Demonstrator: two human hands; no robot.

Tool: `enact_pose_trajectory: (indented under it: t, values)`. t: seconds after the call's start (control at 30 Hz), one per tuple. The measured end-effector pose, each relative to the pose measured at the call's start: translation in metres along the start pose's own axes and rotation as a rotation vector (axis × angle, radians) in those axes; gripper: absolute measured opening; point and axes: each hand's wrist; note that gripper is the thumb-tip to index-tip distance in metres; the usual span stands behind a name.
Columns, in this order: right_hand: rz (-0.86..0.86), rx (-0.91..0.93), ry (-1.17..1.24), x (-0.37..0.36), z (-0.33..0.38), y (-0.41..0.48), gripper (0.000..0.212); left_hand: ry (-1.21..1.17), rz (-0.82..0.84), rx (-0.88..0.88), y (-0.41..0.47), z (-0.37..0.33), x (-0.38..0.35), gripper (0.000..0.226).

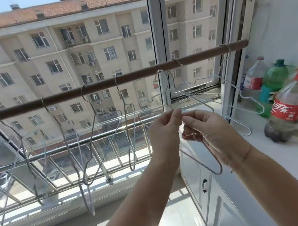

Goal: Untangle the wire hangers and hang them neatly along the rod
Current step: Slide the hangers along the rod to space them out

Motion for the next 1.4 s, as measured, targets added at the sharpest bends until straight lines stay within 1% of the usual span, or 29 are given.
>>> enact_pose_trajectory:
  t: [0.13, 0.3, 0.47, 0.57, 0.7, 0.8, 0.87, 0.97, 1.03, 1.07, 1.13, 1.17, 1.2, 1.27, 1.33, 1.37, 1.4]
  values:
    - [0.029, 0.023, 0.032, -0.008, 0.01, 0.021, 0.016, -0.024, -0.002, -0.002, 0.012, -0.02, 0.008, 0.024]
    - [0.007, 0.035, 0.07, -0.015, 0.012, 0.048, 0.016, -0.038, -0.043, 0.04, 0.031, -0.036, 0.016, 0.02]
    - [-0.036, -0.001, 0.05, -0.017, -0.001, 0.064, 0.014, -0.034, -0.072, 0.106, 0.044, -0.03, 0.025, 0.024]
    - [-0.063, -0.022, 0.024, -0.018, -0.006, 0.07, 0.019, -0.017, -0.082, 0.114, 0.049, -0.026, 0.028, 0.023]
    - [-0.074, -0.031, 0.051, -0.021, -0.005, 0.081, 0.009, 0.008, -0.121, 0.123, 0.06, -0.026, 0.032, 0.022]
    - [-0.056, -0.039, 0.044, -0.023, -0.007, 0.08, 0.01, 0.013, -0.14, 0.139, 0.062, -0.022, 0.037, 0.02]
    - [-0.052, -0.063, -0.035, -0.022, -0.011, 0.076, 0.015, 0.023, -0.155, 0.134, 0.061, -0.016, 0.039, 0.024]
    - [-0.094, -0.029, -0.262, -0.013, -0.01, 0.069, 0.017, 0.112, -0.228, 0.059, 0.053, -0.013, 0.034, 0.037]
    - [-0.155, 0.063, -0.434, -0.001, -0.003, 0.061, 0.018, 0.249, -0.317, -0.077, 0.047, -0.014, 0.028, 0.04]
    - [-0.196, 0.113, -0.516, 0.006, 0.002, 0.056, 0.019, 0.308, -0.327, -0.169, 0.044, -0.017, 0.023, 0.038]
    - [-0.284, 0.169, -0.675, 0.023, 0.011, 0.047, 0.02, 0.354, -0.249, -0.298, 0.04, -0.022, 0.008, 0.032]
    - [-0.318, 0.159, -0.74, 0.032, 0.013, 0.044, 0.021, 0.347, -0.188, -0.296, 0.04, -0.024, 0.0, 0.03]
    - [-0.336, 0.118, -0.786, 0.04, 0.013, 0.042, 0.021, 0.324, -0.128, -0.249, 0.042, -0.025, -0.008, 0.03]
    - [-0.309, -0.038, -0.807, 0.052, 0.008, 0.039, 0.022, 0.218, -0.063, -0.045, 0.053, -0.021, -0.021, 0.039]
    - [-0.236, -0.175, -0.726, 0.058, 0.0, 0.034, 0.02, 0.116, -0.09, 0.172, 0.067, -0.01, -0.029, 0.044]
    - [-0.209, -0.202, -0.678, 0.059, -0.004, 0.033, 0.017, 0.093, -0.11, 0.241, 0.073, -0.004, -0.03, 0.042]
    - [-0.19, -0.209, -0.639, 0.06, -0.006, 0.032, 0.014, 0.08, -0.118, 0.275, 0.076, 0.0, -0.031, 0.039]
Point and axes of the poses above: each hand's wrist, its own y-axis towards the middle knuckle, its own x-axis out of the back of the hand, z = x × y, and after that the axes turned 15 degrees about z, right-handed
